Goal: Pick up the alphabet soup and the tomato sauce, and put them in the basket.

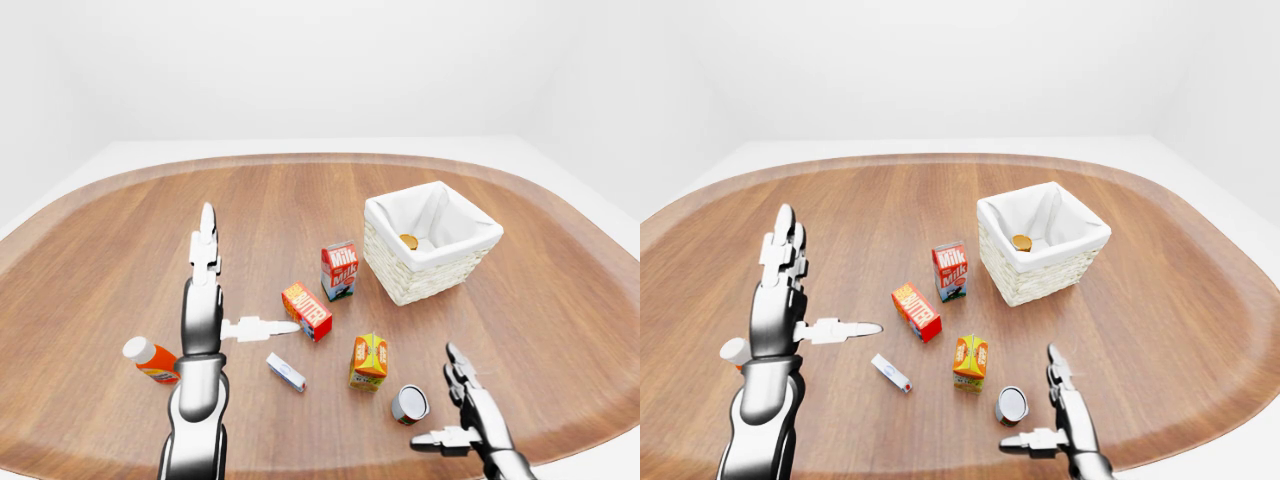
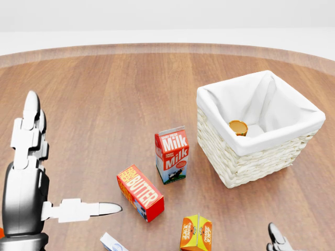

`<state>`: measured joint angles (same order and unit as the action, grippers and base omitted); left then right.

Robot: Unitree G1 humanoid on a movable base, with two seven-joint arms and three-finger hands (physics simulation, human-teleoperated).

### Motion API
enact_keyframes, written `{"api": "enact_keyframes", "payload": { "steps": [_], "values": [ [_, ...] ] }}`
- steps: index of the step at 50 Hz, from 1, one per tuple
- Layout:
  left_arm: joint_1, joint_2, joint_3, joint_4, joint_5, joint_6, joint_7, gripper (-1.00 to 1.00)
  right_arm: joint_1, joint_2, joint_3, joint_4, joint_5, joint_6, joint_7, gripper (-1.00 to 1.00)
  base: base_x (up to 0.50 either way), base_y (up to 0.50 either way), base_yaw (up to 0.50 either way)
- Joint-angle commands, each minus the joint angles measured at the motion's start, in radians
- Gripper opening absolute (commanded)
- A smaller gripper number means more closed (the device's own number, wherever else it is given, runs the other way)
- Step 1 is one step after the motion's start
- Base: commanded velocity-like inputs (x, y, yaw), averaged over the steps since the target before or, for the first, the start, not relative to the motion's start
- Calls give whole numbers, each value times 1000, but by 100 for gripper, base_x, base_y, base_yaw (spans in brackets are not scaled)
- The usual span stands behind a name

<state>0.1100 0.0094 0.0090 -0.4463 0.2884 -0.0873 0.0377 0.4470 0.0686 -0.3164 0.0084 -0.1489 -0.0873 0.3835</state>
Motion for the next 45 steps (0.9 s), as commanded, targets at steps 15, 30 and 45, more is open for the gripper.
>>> {"api": "enact_keyframes", "payload": {
  "steps": [15,30,45],
  "values": [
    [2,0,1,-2,0,0,1,100,-9,-30,64,12,-59,0,-90,100,0,0,0],
    [2,0,1,-2,0,0,1,100,-22,-42,96,11,-90,0,-128,100,0,0,0],
    [2,0,1,-2,0,0,1,100,-25,-53,133,19,-117,0,-170,100,0,0,0]
  ]
}}
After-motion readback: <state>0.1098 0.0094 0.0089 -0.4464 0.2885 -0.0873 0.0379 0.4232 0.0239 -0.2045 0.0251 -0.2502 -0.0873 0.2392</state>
